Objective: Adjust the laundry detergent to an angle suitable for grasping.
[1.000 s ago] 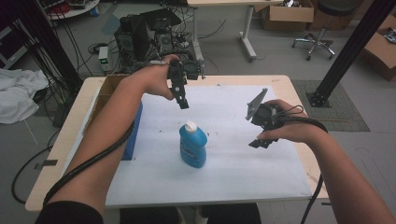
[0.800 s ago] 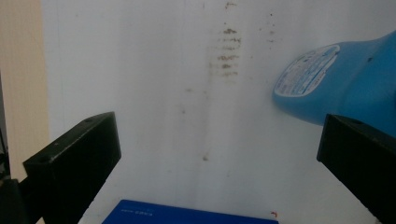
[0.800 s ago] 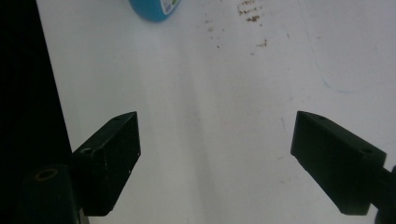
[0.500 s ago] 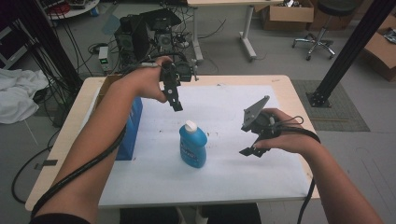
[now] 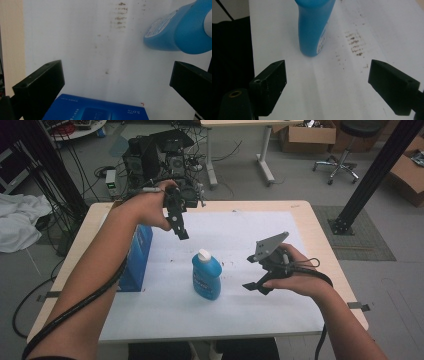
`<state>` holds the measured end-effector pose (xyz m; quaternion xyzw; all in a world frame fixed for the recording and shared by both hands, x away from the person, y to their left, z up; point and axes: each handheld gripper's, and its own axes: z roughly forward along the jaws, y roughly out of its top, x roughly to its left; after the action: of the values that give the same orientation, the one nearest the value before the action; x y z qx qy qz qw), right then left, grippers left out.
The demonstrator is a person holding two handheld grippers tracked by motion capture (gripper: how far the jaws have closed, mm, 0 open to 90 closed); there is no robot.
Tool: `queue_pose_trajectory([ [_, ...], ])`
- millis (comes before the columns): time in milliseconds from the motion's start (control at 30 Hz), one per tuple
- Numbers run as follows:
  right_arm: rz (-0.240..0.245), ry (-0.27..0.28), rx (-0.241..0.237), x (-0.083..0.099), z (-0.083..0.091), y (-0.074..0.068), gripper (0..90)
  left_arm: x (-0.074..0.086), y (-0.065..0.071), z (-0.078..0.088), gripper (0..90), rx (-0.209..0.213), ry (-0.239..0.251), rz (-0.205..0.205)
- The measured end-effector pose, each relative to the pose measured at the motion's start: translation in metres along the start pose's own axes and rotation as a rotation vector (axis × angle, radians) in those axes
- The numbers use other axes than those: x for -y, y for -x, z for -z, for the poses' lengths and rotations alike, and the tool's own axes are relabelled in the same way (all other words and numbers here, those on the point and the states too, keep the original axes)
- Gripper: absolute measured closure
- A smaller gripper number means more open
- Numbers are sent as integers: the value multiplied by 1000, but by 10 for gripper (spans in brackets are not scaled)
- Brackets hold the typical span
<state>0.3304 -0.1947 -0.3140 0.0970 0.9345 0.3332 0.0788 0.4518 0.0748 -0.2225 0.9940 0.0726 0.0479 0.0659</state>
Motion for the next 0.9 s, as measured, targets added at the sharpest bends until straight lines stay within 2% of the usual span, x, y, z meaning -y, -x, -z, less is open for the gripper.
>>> queue_pose_trajectory([
  [267, -3, 66, 23, -9, -13, -12, 150, 6, 1, -1, 0, -1, -10, 7],
  [333, -23, 107, 34, -11, -18, -13, 149, 7, 1, -2, 1, 1, -9, 7],
  [367, -23, 107, 34, -11, -18, -13, 149, 7, 1, -2, 1, 2, -9, 7],
  [400, -39, 137, 40, -12, -21, -14, 149, 7, 1, -3, 1, 1, -11, 7],
  [433, -39, 137, 40, -12, -21, -14, 149, 7, 1, -3, 1, 1, -11, 7],
  [667, -88, 241, 68, -13, -34, -16, 147, 5, 1, -4, 0, 2, -31, -1],
  [900, -106, 272, 87, -16, -44, -19, 147, 3, 2, -6, 1, 8, -32, -6],
])
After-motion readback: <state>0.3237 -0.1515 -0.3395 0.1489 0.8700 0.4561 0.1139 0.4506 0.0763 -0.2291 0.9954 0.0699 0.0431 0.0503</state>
